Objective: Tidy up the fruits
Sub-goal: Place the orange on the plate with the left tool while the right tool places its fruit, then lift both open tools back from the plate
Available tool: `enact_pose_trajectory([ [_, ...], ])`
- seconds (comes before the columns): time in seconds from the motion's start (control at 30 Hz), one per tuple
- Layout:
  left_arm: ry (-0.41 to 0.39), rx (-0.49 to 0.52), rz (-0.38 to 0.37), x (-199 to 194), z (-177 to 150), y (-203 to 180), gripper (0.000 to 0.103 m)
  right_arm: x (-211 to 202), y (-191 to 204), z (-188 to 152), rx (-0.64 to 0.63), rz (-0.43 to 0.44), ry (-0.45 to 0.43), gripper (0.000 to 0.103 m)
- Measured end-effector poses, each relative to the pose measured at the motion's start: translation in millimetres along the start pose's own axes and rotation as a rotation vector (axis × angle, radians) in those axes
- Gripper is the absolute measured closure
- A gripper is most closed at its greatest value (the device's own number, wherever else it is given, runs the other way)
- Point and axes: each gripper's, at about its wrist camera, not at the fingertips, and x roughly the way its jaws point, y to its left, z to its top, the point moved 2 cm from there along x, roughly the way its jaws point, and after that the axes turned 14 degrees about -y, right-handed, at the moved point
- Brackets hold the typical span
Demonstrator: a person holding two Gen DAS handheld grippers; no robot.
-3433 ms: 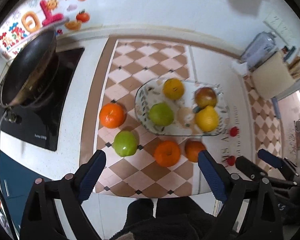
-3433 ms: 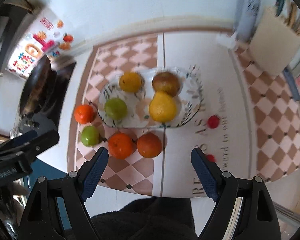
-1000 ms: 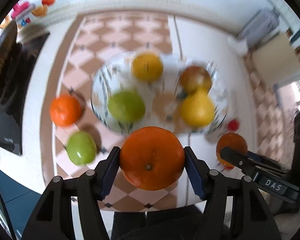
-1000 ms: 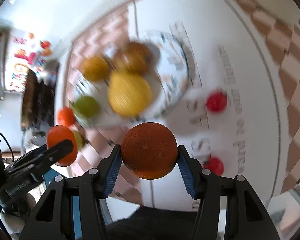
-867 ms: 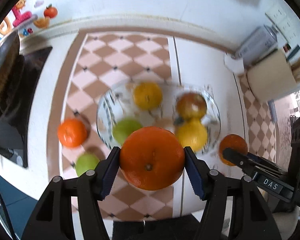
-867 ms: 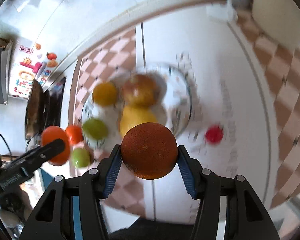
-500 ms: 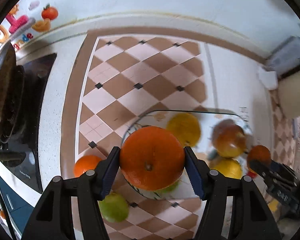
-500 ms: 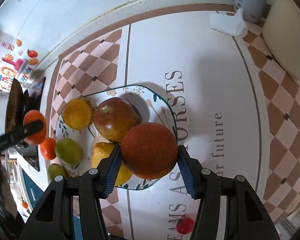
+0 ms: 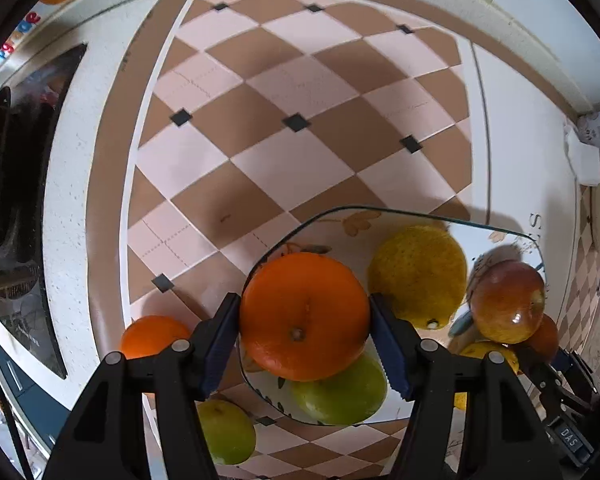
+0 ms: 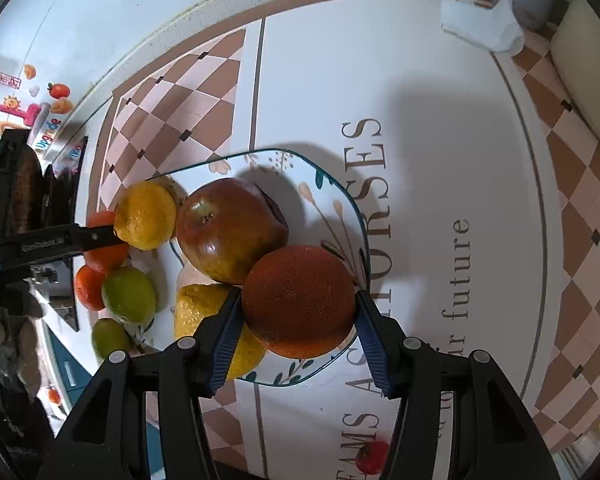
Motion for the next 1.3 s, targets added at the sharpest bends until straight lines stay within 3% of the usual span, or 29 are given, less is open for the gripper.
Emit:
enact_pose_trajectory([
  [0.13,0.018,-0.028,0.004,1.3,2.4,2.0,0.041,1.7,-3.1,2.7,0.014,0.024,0.029,0.044],
  [0.2,0.023,-0.032,0.009,3.1,3.5,1.1,0.040,0.6,-1.7,5.0,0.000,0.003,0.031,0.031],
  [0.23,0.022,-0.024,0.020,2.5,3.7,0.2,0.034,-1.4,-1.0,6.8,-0.013,-0.028,0.024,0.016],
  [0.27,0.011,-0.006,0.041,0.9,4.6,-0.9,0.028,-3.7,-0.5,8.7,-0.023,-0.041,0.012,0.014],
  [0.3,-0.001,0.009,0.050,-1.3,8.0,-1.0,0.017,-6.4,-0.1,10.4,-0.032,-0.053,0.000,0.014],
  [0.33,-0.010,0.014,0.052,-3.3,8.0,-2.2,0.014,-9.0,-0.6,11.8,-0.037,-0.067,-0.007,0.014],
  [0.53,-0.107,0.025,0.053,-42.6,-3.1,-5.5,0.014,-27.1,5.5,10.0,-0.054,-0.106,-0.032,0.014],
  [0.73,-0.213,0.086,0.101,-85.8,-37.7,-12.7,0.014,-57.7,28.5,-9.4,-0.096,-0.138,-0.091,0.014],
  [1.0,-0.342,0.095,0.085,-142.4,-84.4,-11.0,0.014,-113.0,56.8,-39.7,-0.125,-0.146,-0.195,0.014],
  [1.3,-0.417,0.092,0.055,-190.9,-119.6,-10.2,0.014,-166.4,76.9,-74.7,-0.139,-0.126,-0.277,0.014],
])
